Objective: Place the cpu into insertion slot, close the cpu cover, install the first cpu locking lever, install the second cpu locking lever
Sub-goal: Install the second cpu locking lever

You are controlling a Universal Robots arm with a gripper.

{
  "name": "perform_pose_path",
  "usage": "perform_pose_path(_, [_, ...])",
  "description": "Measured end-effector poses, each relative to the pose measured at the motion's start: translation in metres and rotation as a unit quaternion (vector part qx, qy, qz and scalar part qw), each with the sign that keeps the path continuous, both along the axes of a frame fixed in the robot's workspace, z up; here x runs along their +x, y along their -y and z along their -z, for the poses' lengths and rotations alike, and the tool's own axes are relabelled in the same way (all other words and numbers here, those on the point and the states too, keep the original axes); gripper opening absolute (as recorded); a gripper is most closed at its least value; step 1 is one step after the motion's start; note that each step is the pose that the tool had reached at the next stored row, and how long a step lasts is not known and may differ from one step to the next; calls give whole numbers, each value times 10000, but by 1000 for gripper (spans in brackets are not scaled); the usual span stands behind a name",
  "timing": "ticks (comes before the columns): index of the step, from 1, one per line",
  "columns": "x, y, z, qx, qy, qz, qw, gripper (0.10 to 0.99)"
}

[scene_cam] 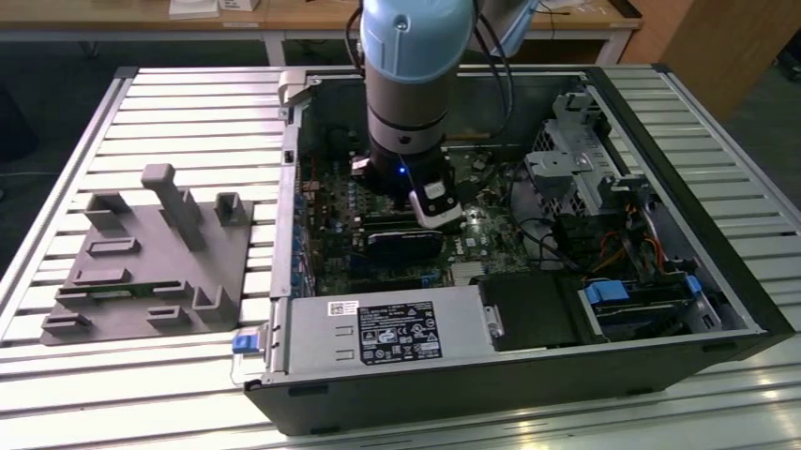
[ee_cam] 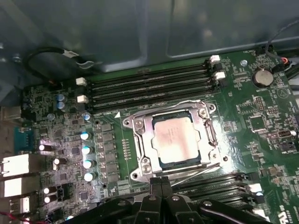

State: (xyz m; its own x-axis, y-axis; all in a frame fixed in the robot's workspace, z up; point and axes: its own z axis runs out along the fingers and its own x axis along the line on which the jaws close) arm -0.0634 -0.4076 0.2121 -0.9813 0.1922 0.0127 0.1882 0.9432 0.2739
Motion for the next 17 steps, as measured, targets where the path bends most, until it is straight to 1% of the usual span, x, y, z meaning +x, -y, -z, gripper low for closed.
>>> perform_pose_path(2, [-17,18,14,69,0,-6,10000,106])
perform_pose_path(3, [-22,31,21,92,0,-8,10000,106])
perform_pose_path(6, [-25,75,32,133,0,-15,9999,106])
perform_pose_path(8, [-30,93,40,169,0,-21,9999,106])
perform_pose_path(12, [-59,110,73,288,0,-39,9996,106])
perform_pose_path(14, [-79,115,94,334,0,-50,9994,106])
perform_pose_path(15, [-104,117,135,391,0,-73,9992,106])
perform_pose_path(17, [-105,117,148,389,-1,-82,9992,106])
